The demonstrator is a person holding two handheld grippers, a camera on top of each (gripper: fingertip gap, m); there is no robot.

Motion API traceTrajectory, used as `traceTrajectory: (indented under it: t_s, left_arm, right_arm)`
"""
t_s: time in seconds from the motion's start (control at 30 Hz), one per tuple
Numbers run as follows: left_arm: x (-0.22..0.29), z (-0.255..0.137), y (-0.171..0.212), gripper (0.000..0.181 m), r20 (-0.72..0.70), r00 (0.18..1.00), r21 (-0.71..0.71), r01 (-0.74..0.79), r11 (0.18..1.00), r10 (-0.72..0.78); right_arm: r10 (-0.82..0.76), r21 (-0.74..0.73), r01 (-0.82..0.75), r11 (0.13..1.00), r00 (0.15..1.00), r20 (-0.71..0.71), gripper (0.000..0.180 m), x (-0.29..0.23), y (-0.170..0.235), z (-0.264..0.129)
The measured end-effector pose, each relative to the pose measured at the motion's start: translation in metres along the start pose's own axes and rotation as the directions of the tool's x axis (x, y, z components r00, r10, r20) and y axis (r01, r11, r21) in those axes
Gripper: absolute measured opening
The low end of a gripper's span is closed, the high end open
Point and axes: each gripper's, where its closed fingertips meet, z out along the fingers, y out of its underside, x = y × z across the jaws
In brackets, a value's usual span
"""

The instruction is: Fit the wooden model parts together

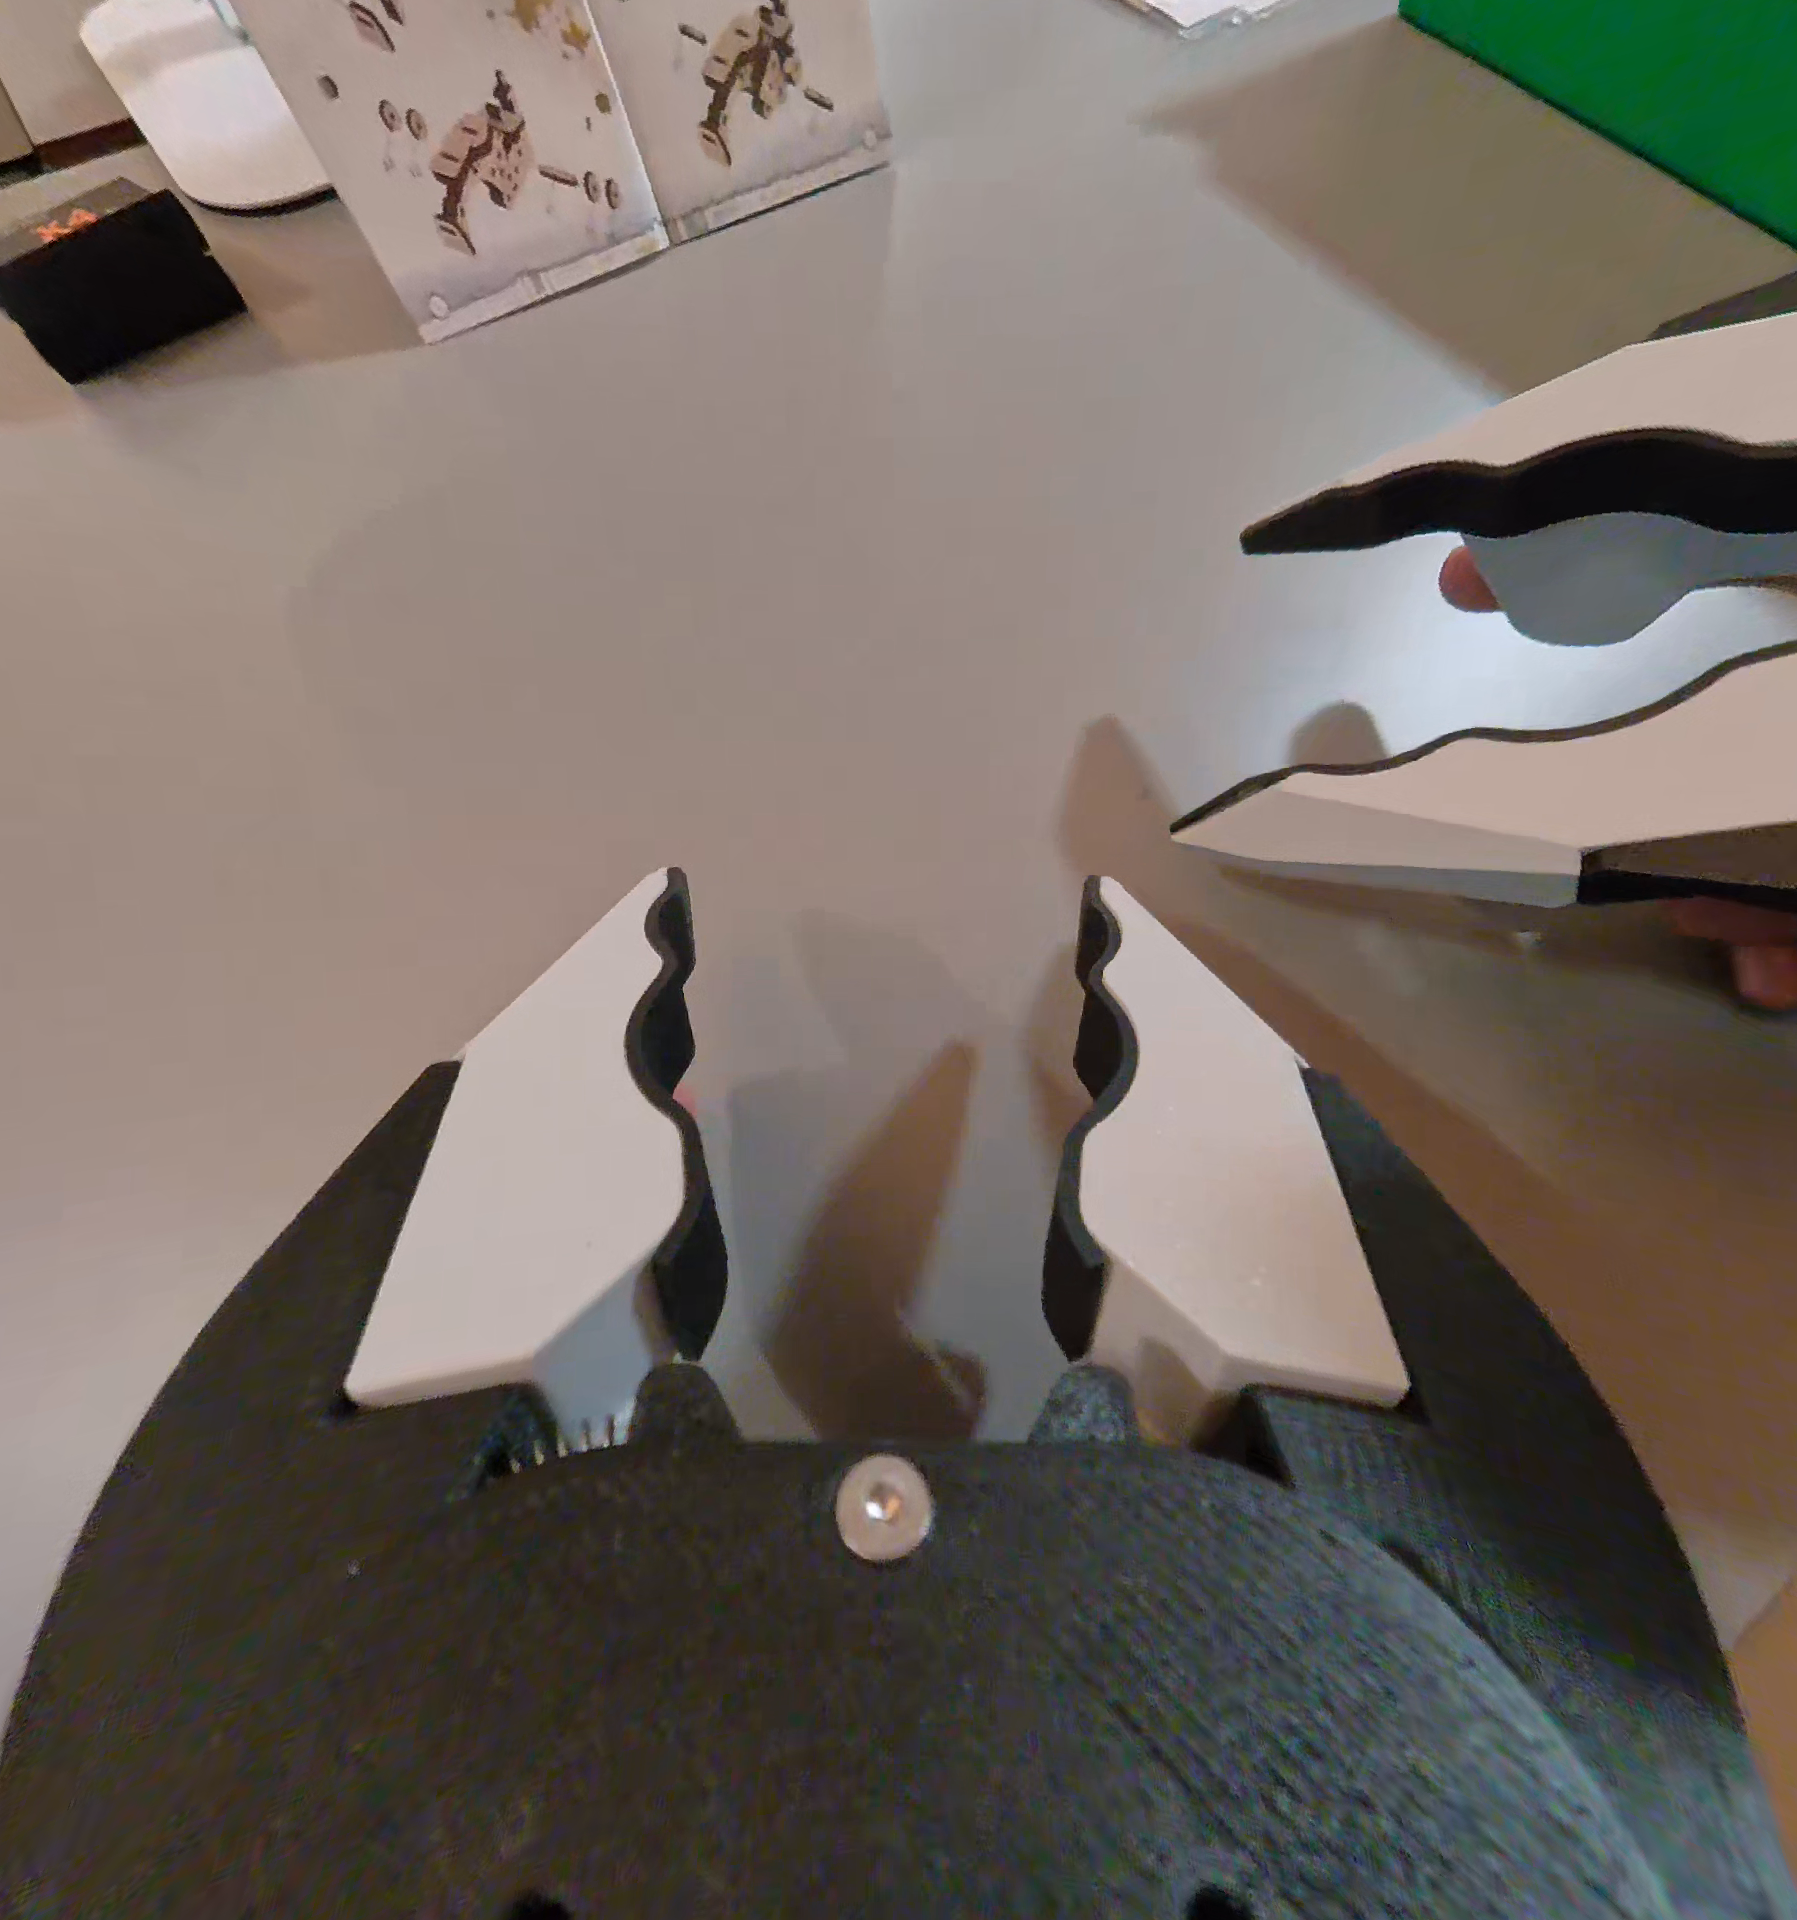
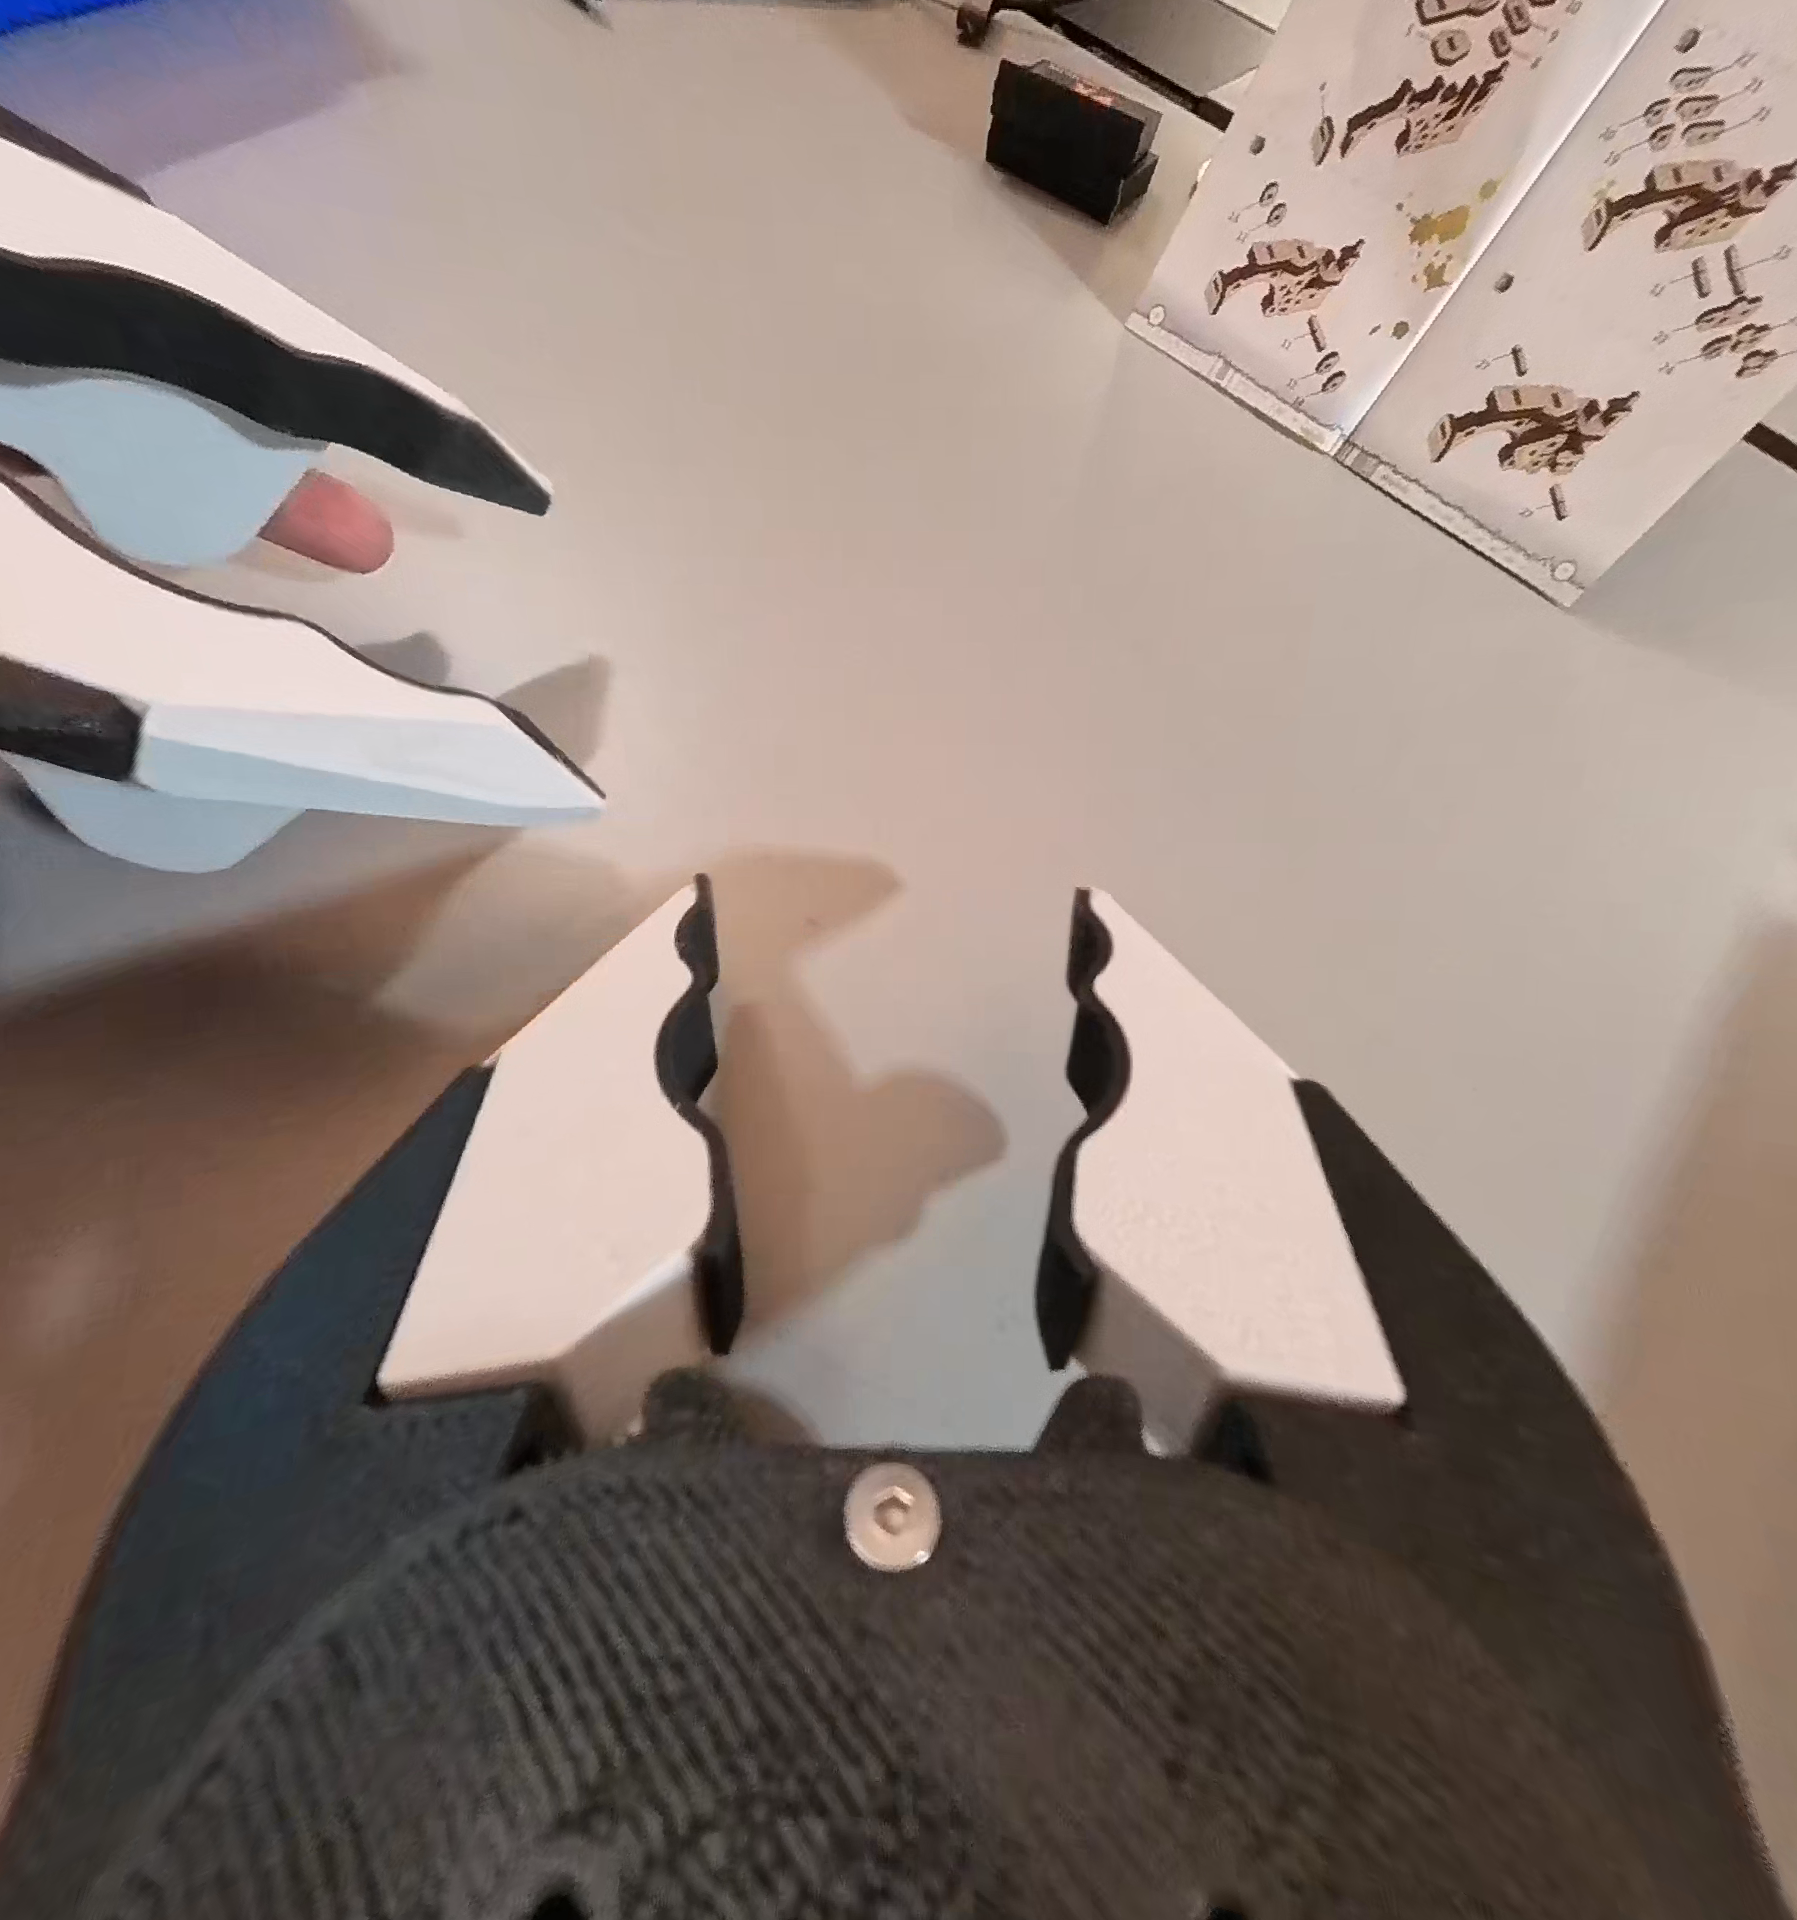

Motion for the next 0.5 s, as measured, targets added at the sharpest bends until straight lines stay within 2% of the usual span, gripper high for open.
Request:
traceTrajectory:
  t_s: [0.23,0.3,0.37,0.5]
  left_arm:
    - [-0.003,-0.003,-0.008,0.067,0.024,0.999,0.051,-0.038,0.998,0.037]
    - [-0.004,-0.005,-0.009,0.057,0.039,0.998,0.065,-0.057,0.996,0.055]
    - [-0.006,-0.009,-0.015,0.038,0.062,0.995,0.103,-0.089,0.991,0.083]
    - [-0.002,-0.012,-0.016,0.027,0.025,0.997,0.113,-0.081,0.99,0.079]
  right_arm:
    - [-0.02,0.032,0.02,0.999,1.0,0.002,0.065,-0.001,-0.005,-0.001]
    - [-0.016,0.04,0.015,0.999,1.0,0.024,0.053,-0.003,-0.005,-0.004]
    - [0.005,0.042,-0.008,0.999,0.997,0.072,0.051,-0.008,-0.005,-0.005]
    - [0.068,0.128,-0.089,0.988,0.985,0.158,0.045,-0.014,-0.023,-0.017]
